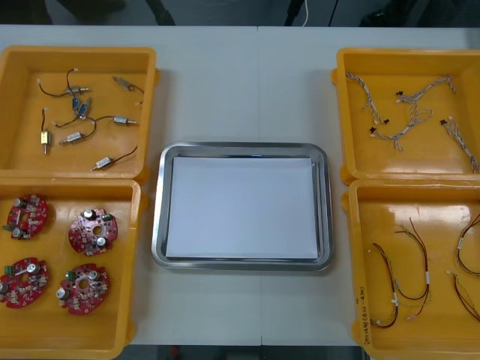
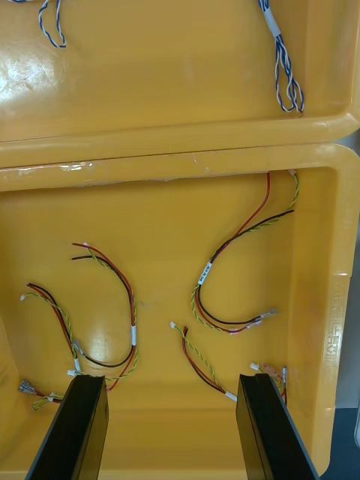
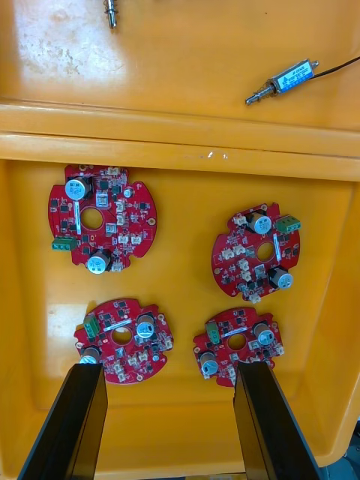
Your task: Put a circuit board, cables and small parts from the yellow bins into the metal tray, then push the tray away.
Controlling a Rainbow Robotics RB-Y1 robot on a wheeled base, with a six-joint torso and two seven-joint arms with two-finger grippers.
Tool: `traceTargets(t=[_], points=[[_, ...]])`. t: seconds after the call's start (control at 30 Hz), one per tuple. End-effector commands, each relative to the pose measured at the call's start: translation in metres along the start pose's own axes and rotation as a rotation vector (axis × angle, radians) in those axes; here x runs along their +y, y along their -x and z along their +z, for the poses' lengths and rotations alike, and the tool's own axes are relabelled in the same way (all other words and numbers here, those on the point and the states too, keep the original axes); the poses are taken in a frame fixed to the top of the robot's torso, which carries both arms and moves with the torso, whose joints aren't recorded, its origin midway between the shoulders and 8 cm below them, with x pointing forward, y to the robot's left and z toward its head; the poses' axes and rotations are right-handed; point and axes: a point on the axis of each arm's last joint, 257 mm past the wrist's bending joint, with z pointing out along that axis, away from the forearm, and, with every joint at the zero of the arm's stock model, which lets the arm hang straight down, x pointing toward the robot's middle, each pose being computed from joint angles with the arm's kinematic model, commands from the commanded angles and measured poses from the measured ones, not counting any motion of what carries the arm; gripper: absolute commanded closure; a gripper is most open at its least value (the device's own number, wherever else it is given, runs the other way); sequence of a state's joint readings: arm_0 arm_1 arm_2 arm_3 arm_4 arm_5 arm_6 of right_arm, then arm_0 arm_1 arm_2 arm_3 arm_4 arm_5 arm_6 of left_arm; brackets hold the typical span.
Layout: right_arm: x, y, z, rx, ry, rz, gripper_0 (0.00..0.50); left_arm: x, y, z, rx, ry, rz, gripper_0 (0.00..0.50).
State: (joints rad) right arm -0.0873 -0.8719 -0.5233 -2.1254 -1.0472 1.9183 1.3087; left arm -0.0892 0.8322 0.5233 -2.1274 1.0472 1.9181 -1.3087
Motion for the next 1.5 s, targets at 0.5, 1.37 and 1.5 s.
traceTargets(t=[0.5, 1.37, 1.5], points=[[0.0005, 0.0005, -0.0007, -0.003, -0.001, -0.004, 0.0, 0.0092, 0.0037, -0.0082, -0.003, 0.038, 0.016, 0.0], [0.0005, 0.0005, -0.0007, -0.003, -0.001, -0.004, 0.0, 0.0092, 0.0037, -0.0082, -0.003, 0.038, 0.016, 0.0], [0.0005, 0.0005, -0.0007, -0.003, -0.001, -0.004, 0.0, 0.0092, 0.0037, -0.0082, -0.003, 0.038, 0.016, 0.0]])
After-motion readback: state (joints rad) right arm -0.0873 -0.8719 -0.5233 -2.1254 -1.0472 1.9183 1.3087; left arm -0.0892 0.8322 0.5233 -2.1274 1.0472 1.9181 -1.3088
